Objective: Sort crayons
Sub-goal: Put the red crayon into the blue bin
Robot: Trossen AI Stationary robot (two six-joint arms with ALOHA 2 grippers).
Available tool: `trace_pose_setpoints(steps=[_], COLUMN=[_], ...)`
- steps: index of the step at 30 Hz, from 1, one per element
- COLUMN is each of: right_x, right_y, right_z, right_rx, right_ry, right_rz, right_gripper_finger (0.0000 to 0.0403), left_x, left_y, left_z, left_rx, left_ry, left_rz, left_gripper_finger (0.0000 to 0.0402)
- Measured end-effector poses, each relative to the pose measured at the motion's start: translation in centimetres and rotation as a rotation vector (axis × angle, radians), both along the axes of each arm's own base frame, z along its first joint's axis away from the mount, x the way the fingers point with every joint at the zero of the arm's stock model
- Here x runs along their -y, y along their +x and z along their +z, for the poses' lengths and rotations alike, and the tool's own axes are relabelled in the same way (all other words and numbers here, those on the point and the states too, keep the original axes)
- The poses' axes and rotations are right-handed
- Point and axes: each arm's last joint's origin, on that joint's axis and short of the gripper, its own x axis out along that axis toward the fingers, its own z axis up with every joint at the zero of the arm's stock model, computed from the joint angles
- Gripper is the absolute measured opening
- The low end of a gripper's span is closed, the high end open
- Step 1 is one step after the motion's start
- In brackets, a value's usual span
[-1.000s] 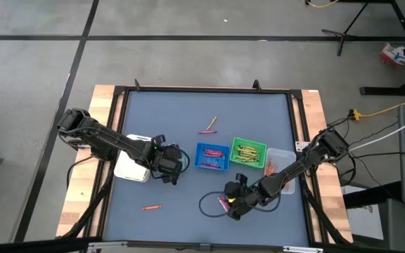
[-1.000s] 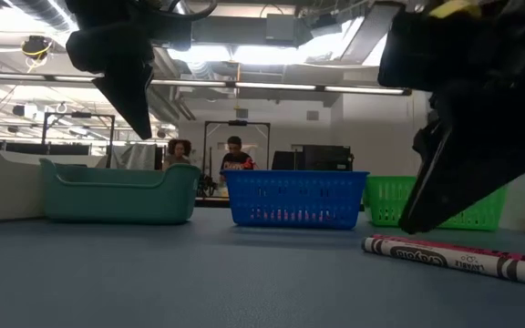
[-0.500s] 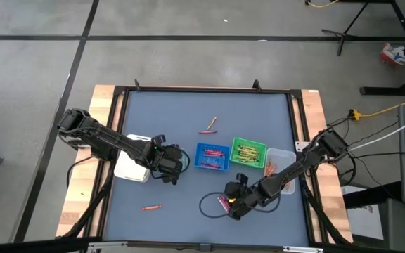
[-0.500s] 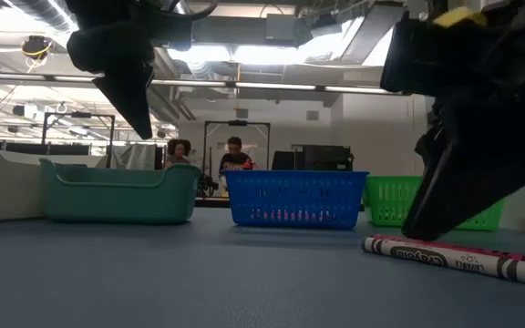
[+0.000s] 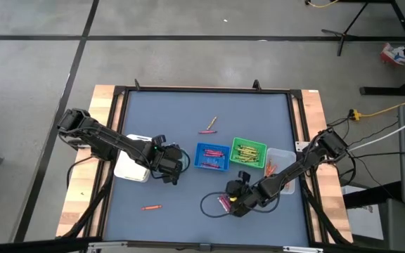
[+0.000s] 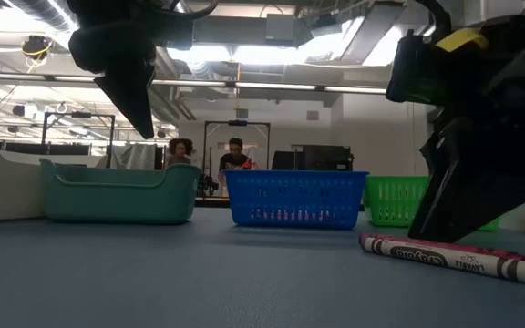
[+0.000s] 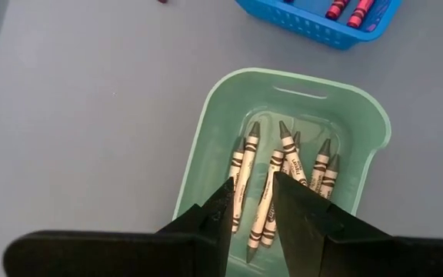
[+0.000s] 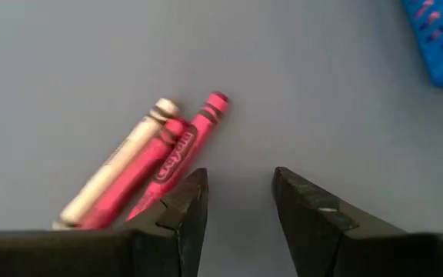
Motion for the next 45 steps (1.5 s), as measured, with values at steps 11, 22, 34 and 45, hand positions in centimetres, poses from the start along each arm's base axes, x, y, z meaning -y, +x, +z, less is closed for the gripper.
trace_pose_setpoints(steps=[11, 22, 34, 45], right_x=[0.3, -1.0, -1.0, -0.6], right_y=[-0.5, 0.0, 0.0, -0.2], right_z=[1.4, 1.4, -0.2, -0.4], right_rx=[0.004, 0.084, 0.024, 0.017], right_ry=[-0.003, 0.076, 0.041, -0.026], right_rz=[-0.003, 0.03, 0.03, 0.003], right_gripper_finger=[0.0154, 0.0154, 0.0154, 0.0143], left_x=[0.0, 0.1, 0.1, 0.1], left_y=[0.1, 0.2, 0.3, 0.3], left_z=[0.0, 0.0, 0.1, 0.1], left_rx=[0.016, 0.018, 0.028, 0.035], left_ry=[-0.005, -0.006, -0.009, -0.011], left_rz=[0.0, 0.0, -0.001, -0.001], left_gripper_finger=[0.0076, 0.0076, 0.0076, 0.0076])
